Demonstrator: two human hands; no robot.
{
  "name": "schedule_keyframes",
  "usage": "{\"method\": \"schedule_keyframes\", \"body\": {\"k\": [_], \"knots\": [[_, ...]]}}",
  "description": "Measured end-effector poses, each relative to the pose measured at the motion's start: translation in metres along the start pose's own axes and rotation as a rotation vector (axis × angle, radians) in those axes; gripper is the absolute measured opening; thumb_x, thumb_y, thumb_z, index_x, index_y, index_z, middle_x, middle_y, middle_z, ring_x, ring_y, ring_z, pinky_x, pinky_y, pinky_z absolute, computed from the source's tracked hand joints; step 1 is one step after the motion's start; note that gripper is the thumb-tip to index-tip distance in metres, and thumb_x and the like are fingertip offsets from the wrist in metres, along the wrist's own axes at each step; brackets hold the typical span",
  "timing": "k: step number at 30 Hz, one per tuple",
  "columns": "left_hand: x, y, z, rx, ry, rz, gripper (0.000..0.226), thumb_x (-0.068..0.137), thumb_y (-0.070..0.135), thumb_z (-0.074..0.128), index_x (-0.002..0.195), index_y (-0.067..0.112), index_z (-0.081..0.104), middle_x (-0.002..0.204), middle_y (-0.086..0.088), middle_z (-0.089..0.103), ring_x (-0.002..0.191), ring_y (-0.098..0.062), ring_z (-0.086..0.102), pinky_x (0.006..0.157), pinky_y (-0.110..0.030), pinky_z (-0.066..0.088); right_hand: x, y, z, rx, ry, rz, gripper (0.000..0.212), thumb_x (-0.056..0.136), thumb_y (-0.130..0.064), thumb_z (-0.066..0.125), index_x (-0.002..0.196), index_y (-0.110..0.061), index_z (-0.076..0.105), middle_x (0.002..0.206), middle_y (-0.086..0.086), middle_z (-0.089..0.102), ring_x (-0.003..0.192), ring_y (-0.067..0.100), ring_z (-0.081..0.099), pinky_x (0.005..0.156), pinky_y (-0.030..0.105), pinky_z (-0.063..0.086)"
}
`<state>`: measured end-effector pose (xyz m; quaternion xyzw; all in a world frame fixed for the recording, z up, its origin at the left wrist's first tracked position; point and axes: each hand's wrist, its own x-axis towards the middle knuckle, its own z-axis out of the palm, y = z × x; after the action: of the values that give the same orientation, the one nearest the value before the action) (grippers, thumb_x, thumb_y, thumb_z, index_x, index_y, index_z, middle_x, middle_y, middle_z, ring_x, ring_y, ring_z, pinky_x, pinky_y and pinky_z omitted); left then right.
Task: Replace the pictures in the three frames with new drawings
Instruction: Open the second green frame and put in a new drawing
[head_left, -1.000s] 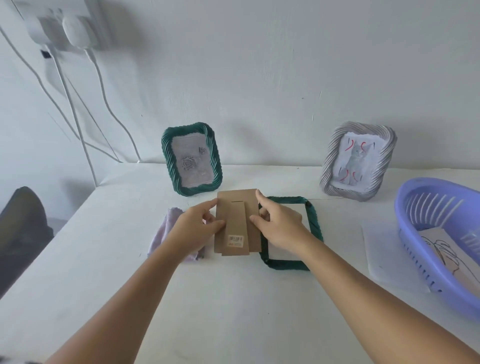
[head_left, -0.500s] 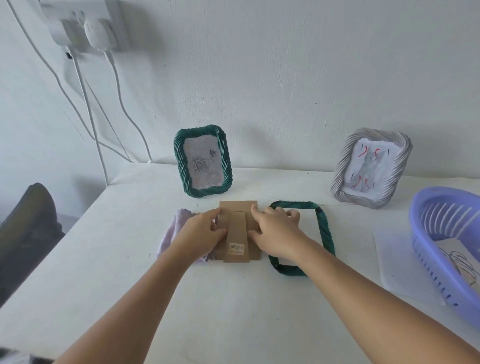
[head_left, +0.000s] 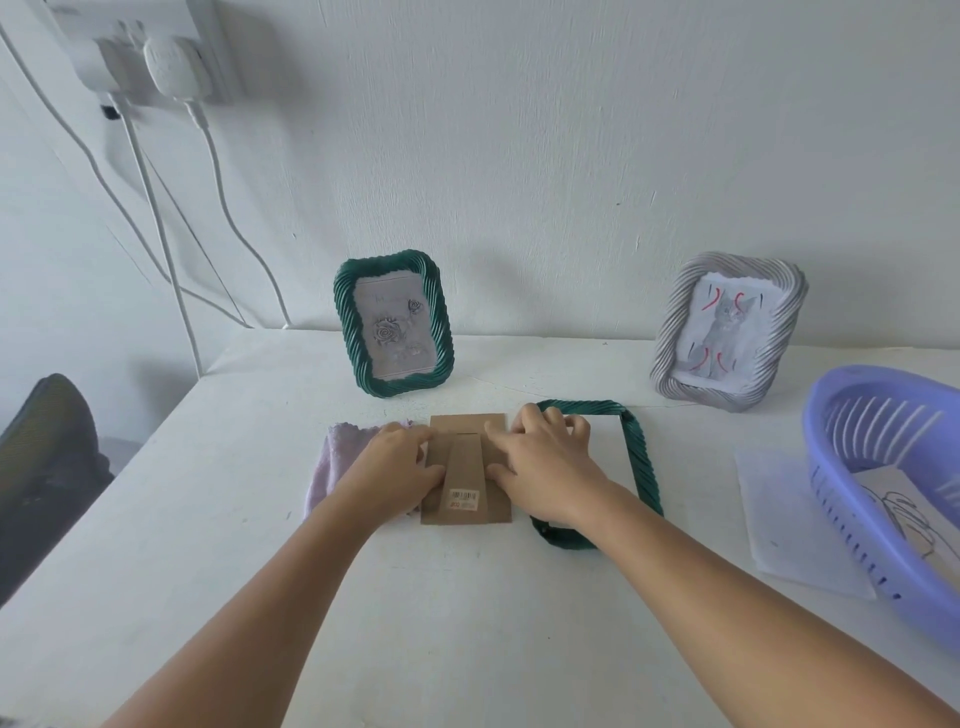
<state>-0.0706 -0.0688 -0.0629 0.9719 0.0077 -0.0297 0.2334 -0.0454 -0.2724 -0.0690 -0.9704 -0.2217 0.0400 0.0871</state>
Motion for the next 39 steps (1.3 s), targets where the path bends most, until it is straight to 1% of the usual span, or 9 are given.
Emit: {"method": "schedule_keyframes", "body": {"k": [4, 9, 12, 15, 21, 26, 31, 35, 39], "knots": [[0.005, 0.016, 0.001, -0.072, 0.14, 0.004, 0.046, 0.097, 0.026, 0.056, 0.143, 0.025, 0.054, 0.106, 0.002, 0.06, 0.098, -0.015, 0.056, 0.084, -0.03, 0.044, -0.011, 0.016, -0.004, 0.102, 0.179, 0.087, 0.045, 0.103, -0.042, 0.046, 0.148, -0.037, 0.042, 0.123, -0.003, 0.049, 0.118, 0.022, 0.045, 0.106, 0.047, 0.022], [0.009, 0.058, 0.01, -0.062, 0.033, 0.099, 0.049, 0.098, 0.03, 0.054, 0.146, 0.029, 0.05, 0.093, 0.007, 0.069, 0.097, -0.018, 0.063, 0.09, -0.037, 0.053, -0.029, 0.052, -0.013, 0.113, 0.265, 0.283, 0.044, 0.1, -0.048, 0.051, 0.142, -0.037, 0.049, 0.109, -0.01, 0.061, 0.107, 0.017, 0.059, 0.096, 0.04, 0.028], [0.014, 0.075, 0.023, -0.02, -0.028, 0.102, 0.053, 0.097, 0.039, 0.058, 0.147, 0.029, 0.047, 0.098, 0.005, 0.071, 0.104, -0.019, 0.062, 0.093, -0.038, 0.052, -0.04, 0.071, -0.014, 0.101, 0.259, 0.376, 0.043, 0.095, -0.055, 0.053, 0.135, -0.036, 0.051, 0.105, -0.01, 0.061, 0.101, 0.017, 0.062, 0.092, 0.04, 0.027], [0.018, 0.084, 0.031, -0.024, -0.071, 0.093, 0.053, 0.093, 0.04, 0.065, 0.143, 0.029, 0.052, 0.098, 0.005, 0.07, 0.1, -0.018, 0.063, 0.084, -0.034, 0.052, -0.05, 0.082, -0.011, 0.078, 0.22, 0.434, 0.044, 0.09, -0.061, 0.053, 0.124, -0.033, 0.053, 0.099, -0.009, 0.06, 0.095, 0.018, 0.062, 0.089, 0.041, 0.029], [0.019, 0.084, 0.038, -0.083, -0.113, 0.058, 0.056, 0.091, 0.03, 0.071, 0.144, 0.027, 0.053, 0.097, 0.007, 0.066, 0.093, -0.014, 0.061, 0.075, -0.03, 0.048, -0.058, 0.085, -0.008, 0.148, 0.205, 0.453, 0.054, 0.083, -0.064, 0.06, 0.127, -0.034, 0.052, 0.101, -0.008, 0.059, 0.099, 0.018, 0.06, 0.092, 0.041, 0.029], [0.019, 0.082, 0.041, -0.124, -0.119, 0.035, 0.059, 0.093, 0.029, 0.071, 0.149, 0.026, 0.049, 0.082, 0.01, 0.063, 0.081, -0.012, 0.059, 0.073, -0.029, 0.049, -0.059, 0.087, -0.007, 0.336, 0.203, 0.494, 0.065, 0.082, -0.056, 0.07, 0.139, -0.037, 0.046, 0.102, -0.009, 0.056, 0.098, 0.015, 0.056, 0.092, 0.04, 0.03], [0.019, 0.082, 0.041, -0.147, -0.129, 0.024, 0.061, 0.093, 0.03, 0.071, 0.149, 0.026, 0.048, 0.08, 0.01, 0.061, 0.08, -0.013, 0.058, 0.071, -0.028, 0.047, -0.06, 0.088, -0.009, 0.495, 0.236, 0.492, 0.072, 0.083, -0.043, 0.074, 0.144, -0.043, 0.036, 0.093, -0.012, 0.056, 0.089, 0.011, 0.057, 0.092, 0.038, 0.029], [0.018, 0.081, 0.041, -0.139, -0.136, 0.016, 0.061, 0.093, 0.031, 0.071, 0.15, 0.027, 0.048, 0.083, 0.008, 0.062, 0.078, -0.011, 0.059, 0.069, -0.026, 0.046, -0.064, 0.091, -0.008, 0.422, 0.246, 0.424, 0.068, 0.092, -0.04, 0.065, 0.149, -0.05, 0.03, 0.08, -0.007, 0.054, 0.08, 0.011, 0.057, 0.092, 0.038, 0.03], [0.015, 0.085, 0.039, -0.119, -0.125, 0.033, 0.062, 0.096, 0.033, 0.067, 0.153, 0.029, 0.042, 0.084, 0.011, 0.063, 0.078, -0.006, 0.059, 0.07, -0.026, 0.049, -0.064, 0.093, -0.009, 0.458, 0.341, 0.368, 0.055, 0.097, -0.037, 0.06, 0.146, -0.053, 0.041, 0.073, -0.007, 0.046, 0.075, 0.003, 0.053, 0.097, 0.037, 0.031]]}}
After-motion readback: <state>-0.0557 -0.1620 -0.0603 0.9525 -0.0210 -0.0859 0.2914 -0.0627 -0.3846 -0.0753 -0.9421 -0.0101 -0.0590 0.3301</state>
